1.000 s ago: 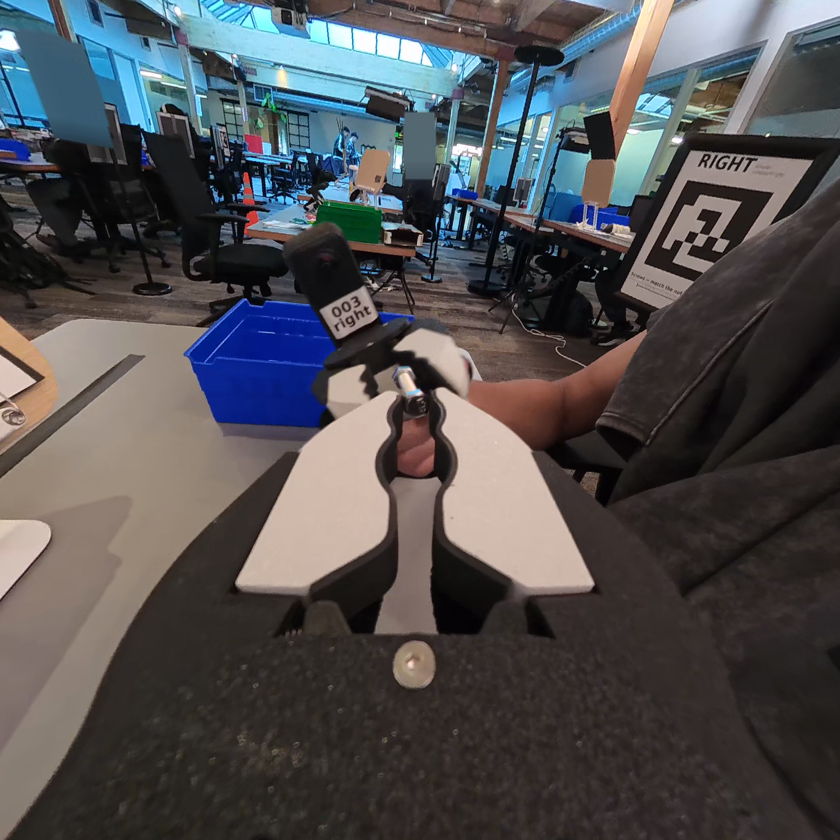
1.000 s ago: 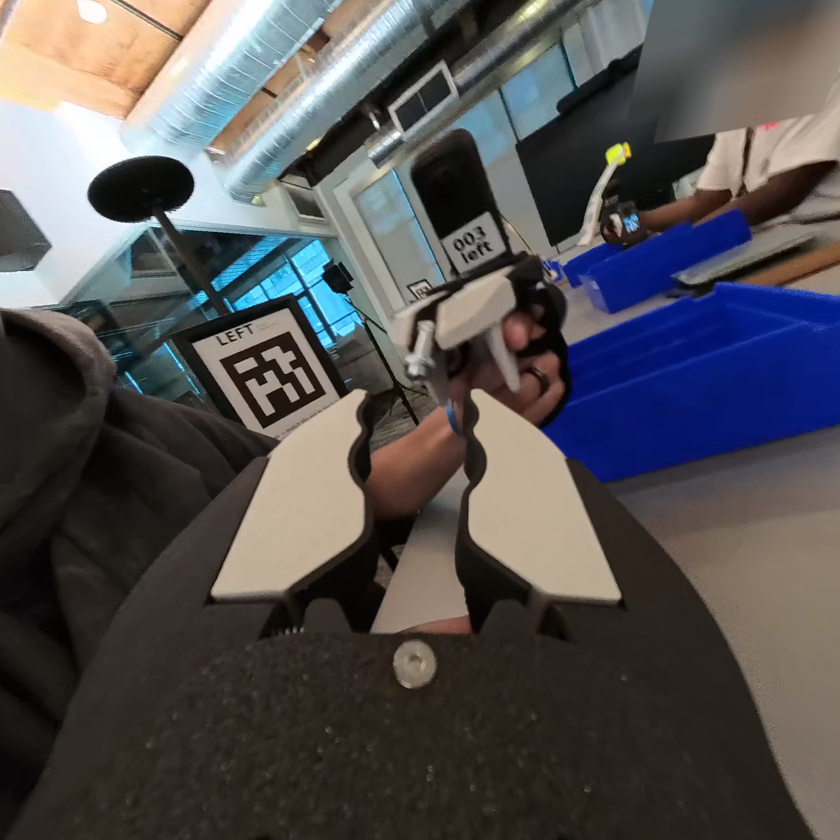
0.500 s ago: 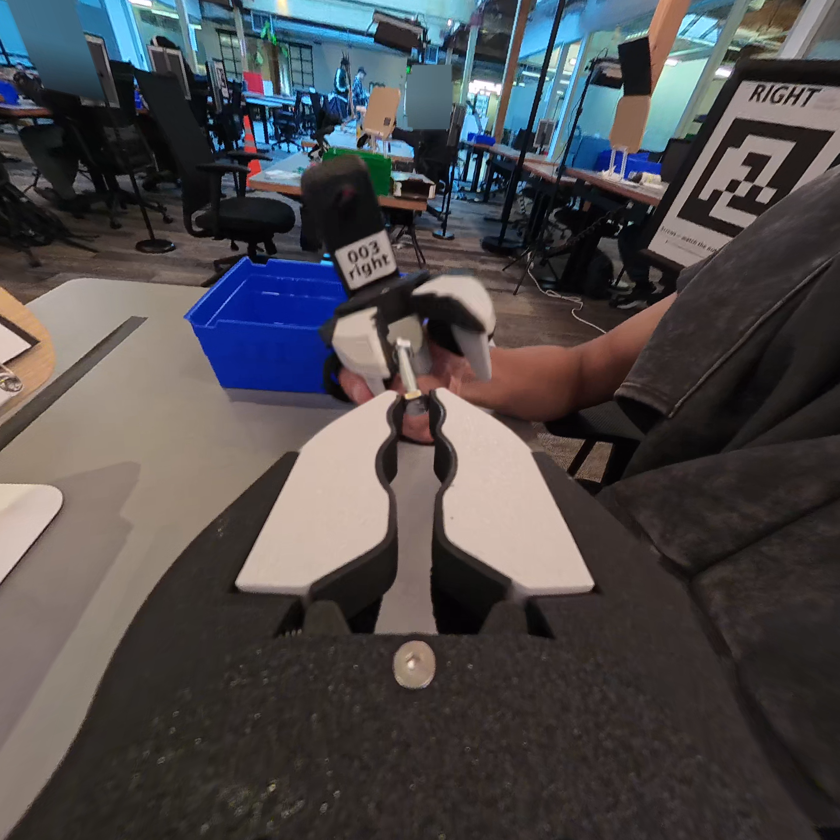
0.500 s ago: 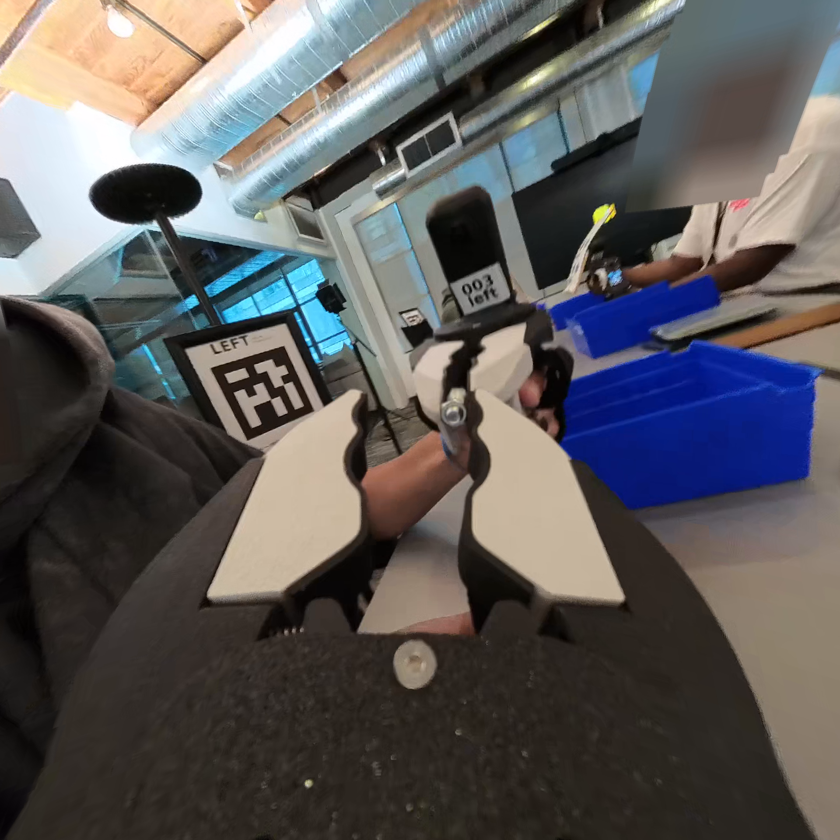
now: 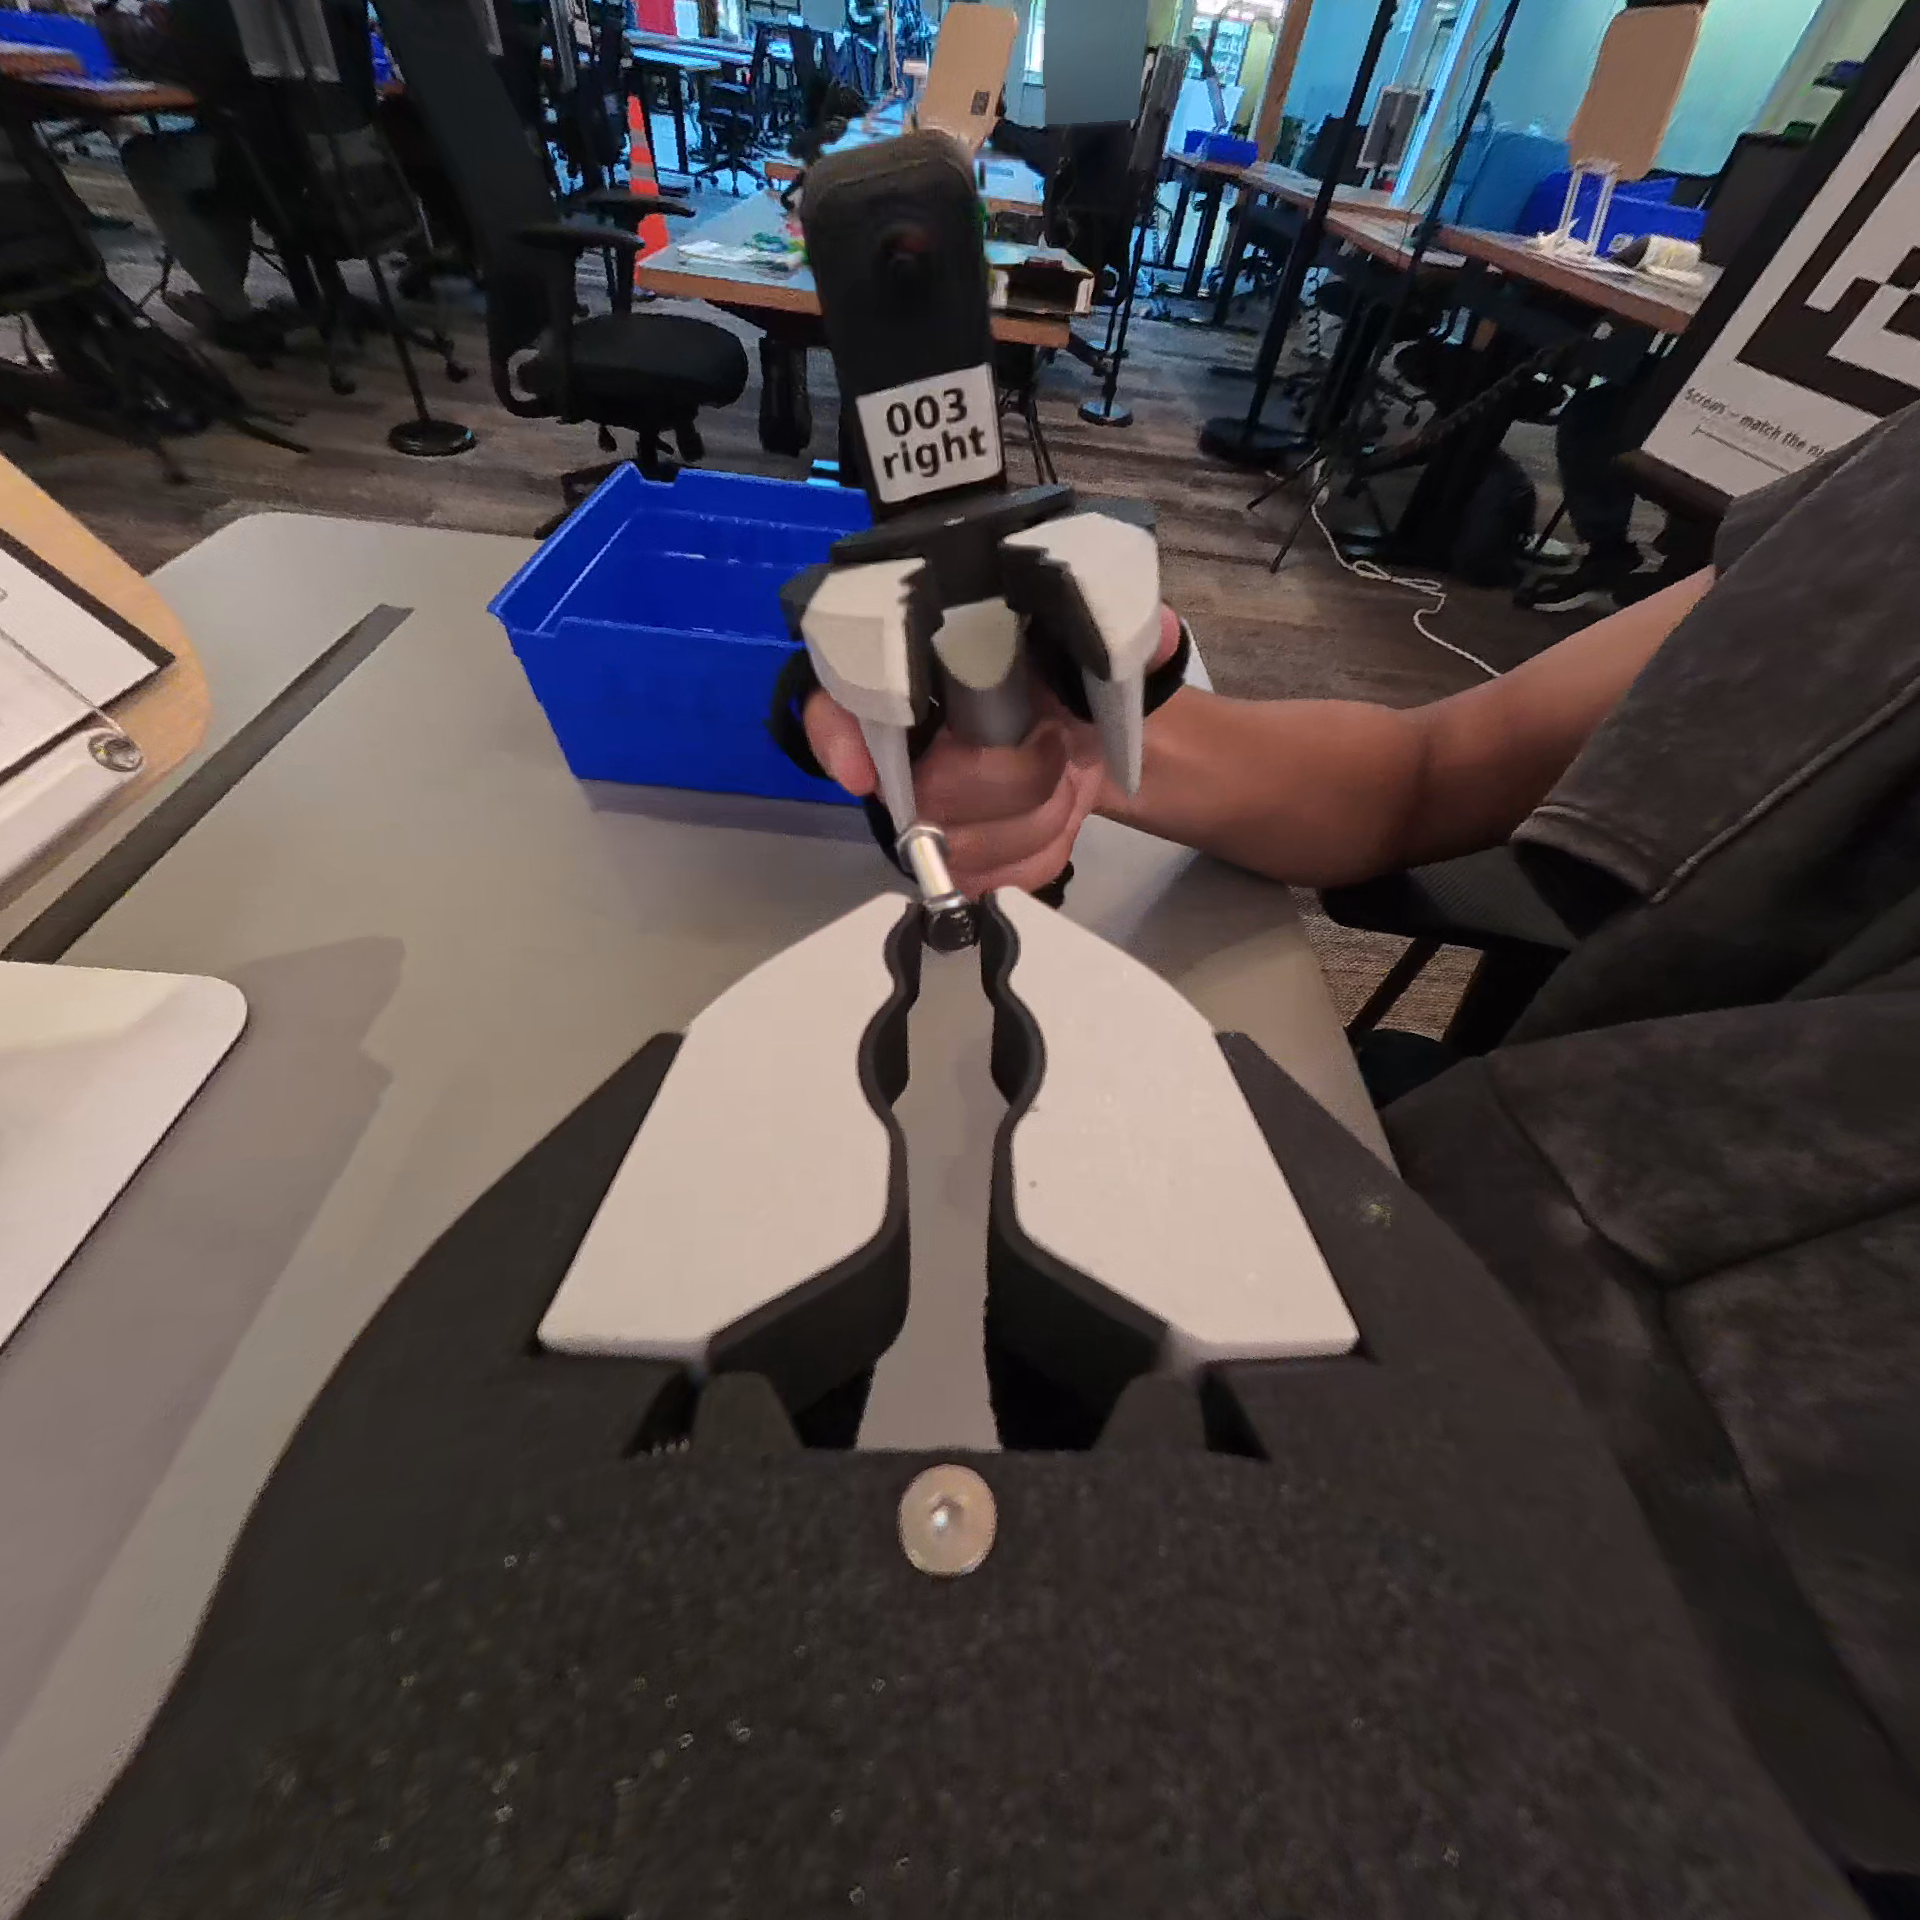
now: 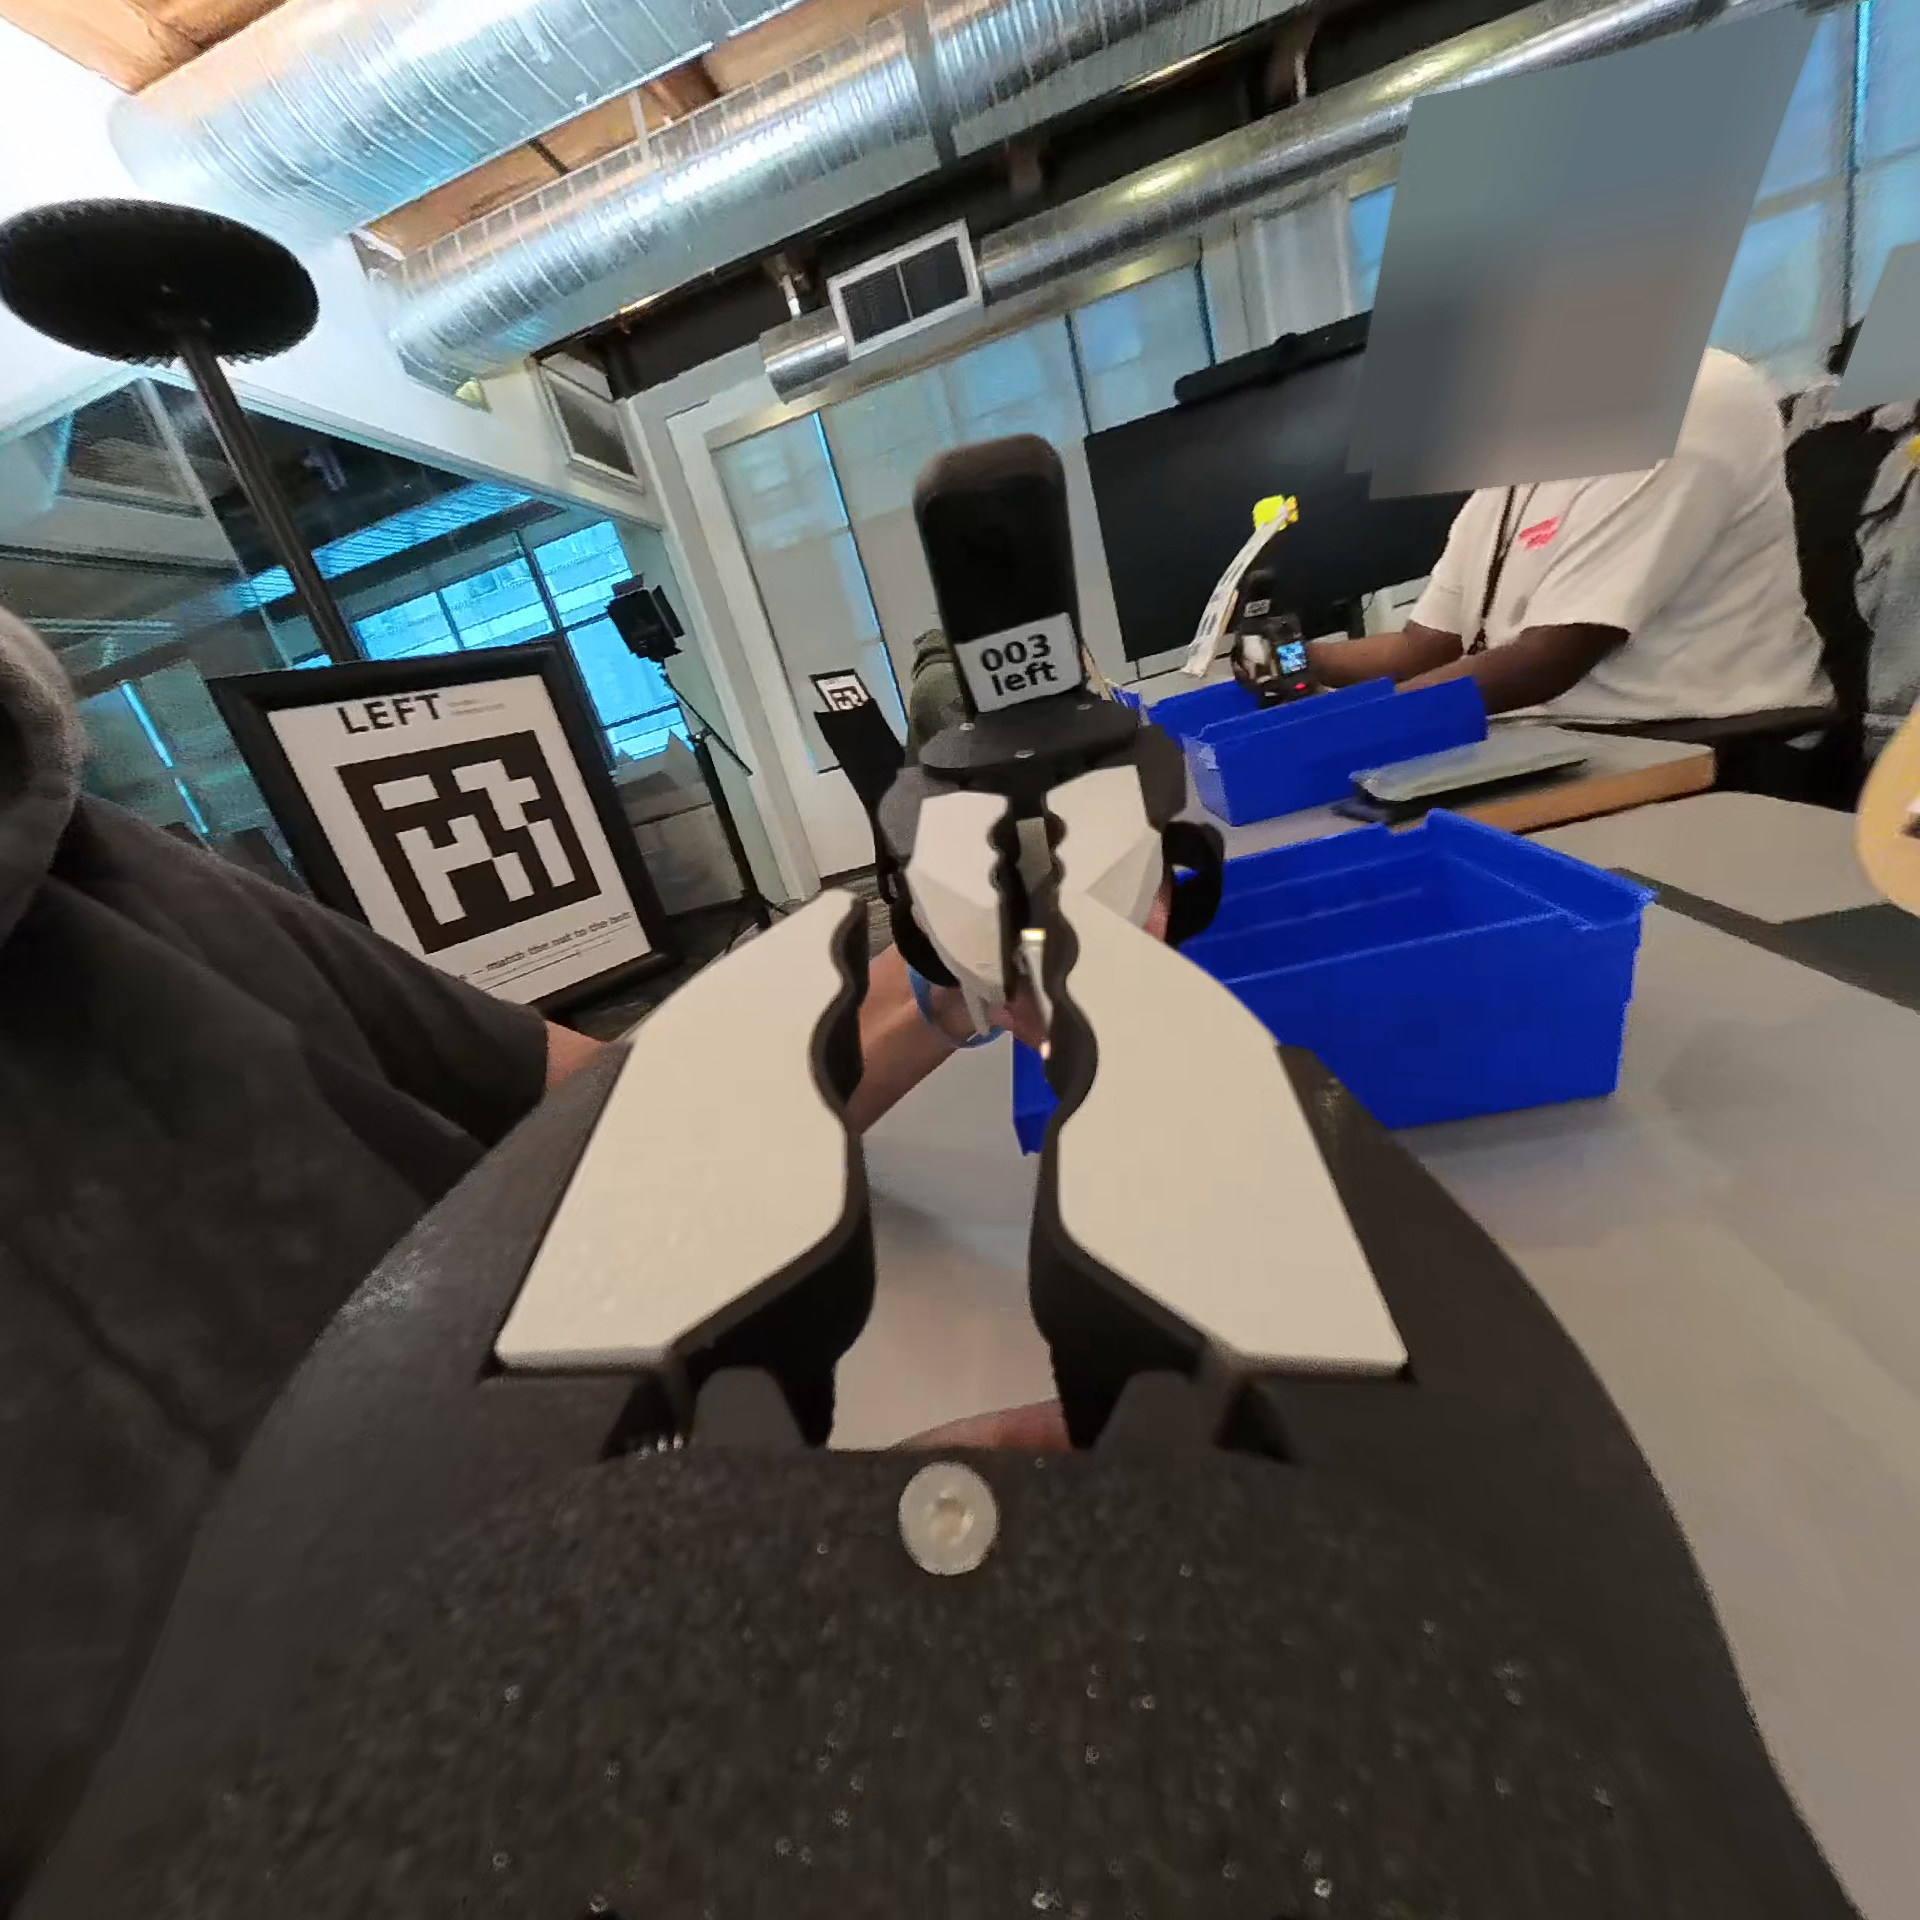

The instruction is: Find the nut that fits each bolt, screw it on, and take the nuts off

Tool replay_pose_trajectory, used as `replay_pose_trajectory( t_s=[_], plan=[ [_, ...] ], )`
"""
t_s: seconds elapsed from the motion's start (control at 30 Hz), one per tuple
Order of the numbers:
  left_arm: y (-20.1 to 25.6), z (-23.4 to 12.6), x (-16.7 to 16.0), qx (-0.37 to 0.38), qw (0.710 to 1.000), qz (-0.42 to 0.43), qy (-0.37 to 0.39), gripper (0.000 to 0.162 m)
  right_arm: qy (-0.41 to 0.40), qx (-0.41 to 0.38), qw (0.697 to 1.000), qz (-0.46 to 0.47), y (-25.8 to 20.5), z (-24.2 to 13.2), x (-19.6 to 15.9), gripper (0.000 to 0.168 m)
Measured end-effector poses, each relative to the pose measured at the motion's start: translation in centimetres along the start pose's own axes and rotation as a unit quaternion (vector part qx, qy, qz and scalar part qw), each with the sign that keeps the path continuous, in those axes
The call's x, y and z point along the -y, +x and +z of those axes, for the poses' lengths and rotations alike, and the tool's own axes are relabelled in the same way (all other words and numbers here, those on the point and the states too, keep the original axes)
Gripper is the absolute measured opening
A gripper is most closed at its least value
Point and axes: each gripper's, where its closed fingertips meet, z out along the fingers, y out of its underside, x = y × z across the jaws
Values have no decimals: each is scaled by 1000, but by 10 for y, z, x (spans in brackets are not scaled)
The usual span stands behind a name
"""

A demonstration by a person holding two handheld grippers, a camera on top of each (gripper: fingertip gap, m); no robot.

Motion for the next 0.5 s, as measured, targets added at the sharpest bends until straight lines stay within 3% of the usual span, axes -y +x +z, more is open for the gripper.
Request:
replay_pose_trajectory(
  t_s=[0.17,0.37,0.5],
  plan=[
    [5,-4,11,-11,1000,5,25,10,-59,5,996,62,11,5,-30,35],
    [3,-4,8,-1,1000,7,13,10,-14,2,1000,17,3,3,-6,35],
    [7,-4,8,-4,1000,12,10,10,-3,-2,999,54,13,-1,-9,33]
  ],
)
